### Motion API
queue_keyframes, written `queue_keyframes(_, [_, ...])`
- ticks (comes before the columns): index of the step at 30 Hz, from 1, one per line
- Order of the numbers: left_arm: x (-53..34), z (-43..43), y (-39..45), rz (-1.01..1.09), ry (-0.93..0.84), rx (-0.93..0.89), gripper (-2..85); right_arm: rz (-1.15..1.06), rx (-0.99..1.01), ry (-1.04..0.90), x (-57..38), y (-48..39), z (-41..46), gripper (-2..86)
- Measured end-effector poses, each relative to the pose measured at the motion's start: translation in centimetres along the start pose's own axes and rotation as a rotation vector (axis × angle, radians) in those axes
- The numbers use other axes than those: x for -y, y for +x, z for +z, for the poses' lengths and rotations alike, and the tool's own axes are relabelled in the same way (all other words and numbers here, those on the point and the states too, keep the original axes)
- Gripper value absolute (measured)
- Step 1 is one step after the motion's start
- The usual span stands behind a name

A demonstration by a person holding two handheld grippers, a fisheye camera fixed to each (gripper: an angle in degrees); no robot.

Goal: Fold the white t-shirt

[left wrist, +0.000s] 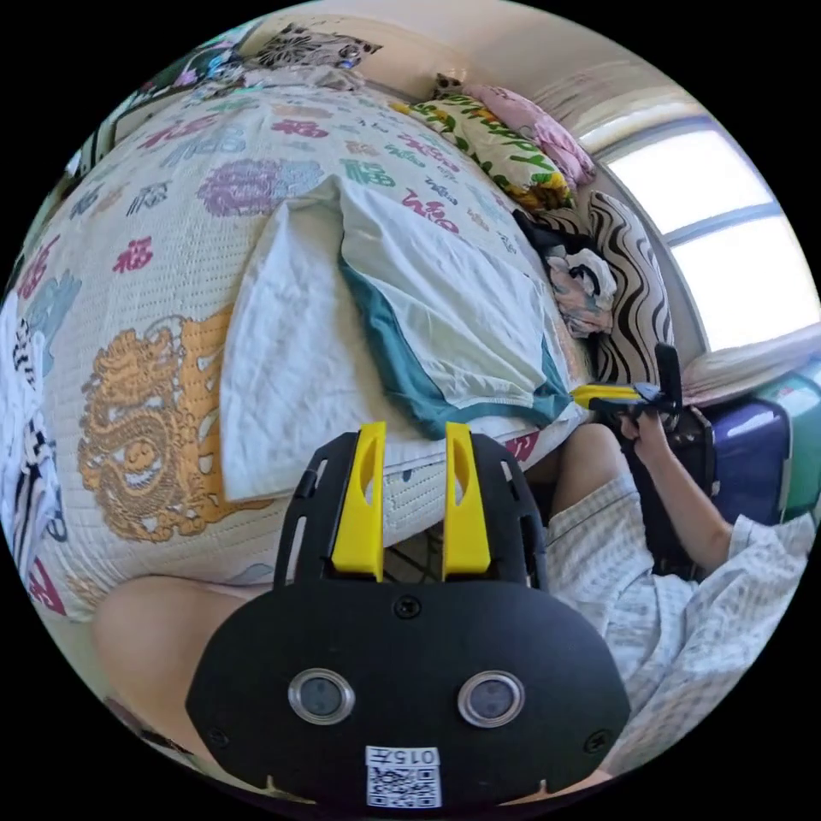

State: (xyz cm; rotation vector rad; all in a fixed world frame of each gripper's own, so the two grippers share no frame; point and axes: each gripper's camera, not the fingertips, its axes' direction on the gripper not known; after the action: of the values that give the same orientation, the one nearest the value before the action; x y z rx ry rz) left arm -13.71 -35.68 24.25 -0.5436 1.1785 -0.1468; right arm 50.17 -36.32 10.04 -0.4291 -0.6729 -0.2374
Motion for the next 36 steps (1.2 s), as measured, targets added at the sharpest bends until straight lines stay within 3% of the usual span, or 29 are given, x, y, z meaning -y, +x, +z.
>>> queue_keyframes(3, [-0.1, 1.9, -1.5, -0.137, 0.016, -0.068, 9.7, -0.063, -0.017, 0.014, -0.1, -2.0, 0.9, 7.9])
queue_keyframes(6, [-0.5, 2.2, -2.0, -0.182, 0.073, -0.095, 4.2, -0.048, 0.022, -0.034, 0.5, -2.8, 3.2, 8.0])
queue_keyframes(14, [-2.9, -0.1, -1.9, -0.090, 0.088, -0.028, -0.6, 0.076, -0.020, -0.111, -0.6, -1.8, 7.7, 0.6])
queue_keyframes(19, [-3.4, 1.6, -2.8, -0.099, -0.031, 0.056, 0.3, 0.121, 0.045, -0.107, -2.0, -0.4, 8.0, -0.1])
queue_keyframes(24, [-2.2, -1.5, -3.3, -0.048, 0.086, 0.040, 5.6, 0.159, 0.161, 0.103, -4.2, 3.0, 4.4, 1.6])
queue_keyframes(29, [2.4, -5.0, -5.5, -0.048, 0.213, 0.024, 8.4, 0.351, 0.355, 0.415, -5.2, 11.3, 0.5, 6.8])
queue_keyframes(36, [10.6, -3.1, -10.2, -0.148, 0.224, -0.013, 9.2, 0.476, 0.355, 0.392, -1.5, 18.2, 1.9, 8.6])
